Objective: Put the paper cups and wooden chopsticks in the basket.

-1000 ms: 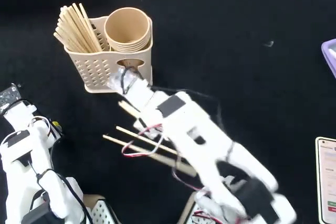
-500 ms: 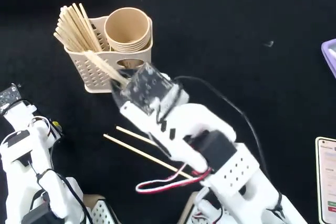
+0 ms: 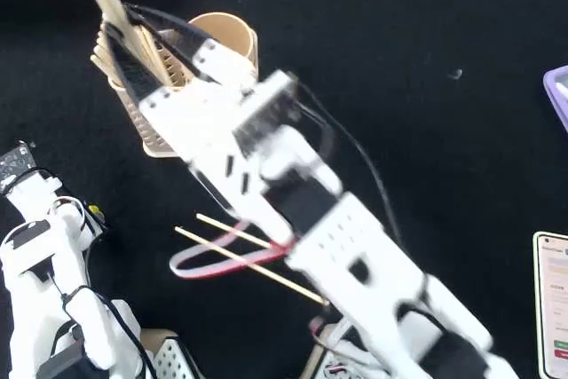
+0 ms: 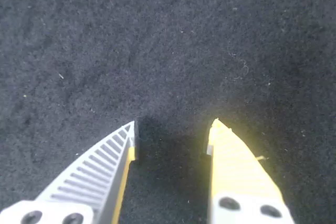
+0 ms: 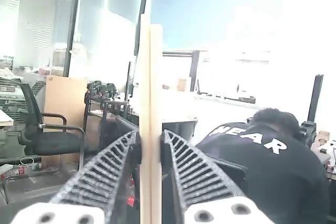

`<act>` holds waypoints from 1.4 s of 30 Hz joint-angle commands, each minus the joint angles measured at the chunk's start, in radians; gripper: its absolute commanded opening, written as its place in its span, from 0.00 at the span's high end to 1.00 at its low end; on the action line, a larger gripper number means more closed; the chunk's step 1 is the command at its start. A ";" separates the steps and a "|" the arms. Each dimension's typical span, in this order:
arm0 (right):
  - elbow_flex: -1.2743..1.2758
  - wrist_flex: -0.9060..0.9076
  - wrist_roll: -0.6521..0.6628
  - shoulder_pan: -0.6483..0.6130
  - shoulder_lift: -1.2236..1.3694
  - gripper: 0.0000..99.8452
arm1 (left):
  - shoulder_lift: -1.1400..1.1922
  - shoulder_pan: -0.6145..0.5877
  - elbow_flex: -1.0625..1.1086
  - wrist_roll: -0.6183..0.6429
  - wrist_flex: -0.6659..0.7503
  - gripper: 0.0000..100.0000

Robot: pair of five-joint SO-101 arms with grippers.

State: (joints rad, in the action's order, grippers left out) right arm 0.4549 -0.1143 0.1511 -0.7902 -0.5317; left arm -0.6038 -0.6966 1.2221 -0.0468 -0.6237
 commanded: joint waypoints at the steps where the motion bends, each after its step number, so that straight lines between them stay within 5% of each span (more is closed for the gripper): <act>1: -0.237 -0.038 -0.014 -0.008 0.222 0.99 | -0.015 0.005 -0.010 -0.009 0.017 0.78; 10: -0.414 -0.020 -0.017 0.089 0.504 0.99 | -0.015 0.005 -0.010 -0.009 0.017 0.78; 15: -0.386 0.166 -0.014 0.091 0.503 0.97 | -0.015 0.005 -0.010 -0.009 0.017 0.78; 20: -0.389 0.279 -0.018 0.094 0.493 0.84 | -0.015 0.005 -0.010 -0.009 0.017 0.78; 27: -0.401 0.505 -0.014 0.086 0.303 0.88 | -0.015 0.005 -0.010 -0.009 0.017 0.78; 35: -0.088 1.034 -0.012 0.066 0.001 0.88 | -0.015 0.010 -0.010 -0.009 0.017 0.78; 42: 0.412 1.026 0.110 0.029 -0.119 0.88 | -0.015 0.005 -0.010 -0.009 0.017 0.78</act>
State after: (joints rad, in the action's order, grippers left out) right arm 0.6222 0.9613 0.1573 -0.7442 -0.5808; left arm -0.6038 -0.6966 1.2221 -0.0468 -0.6237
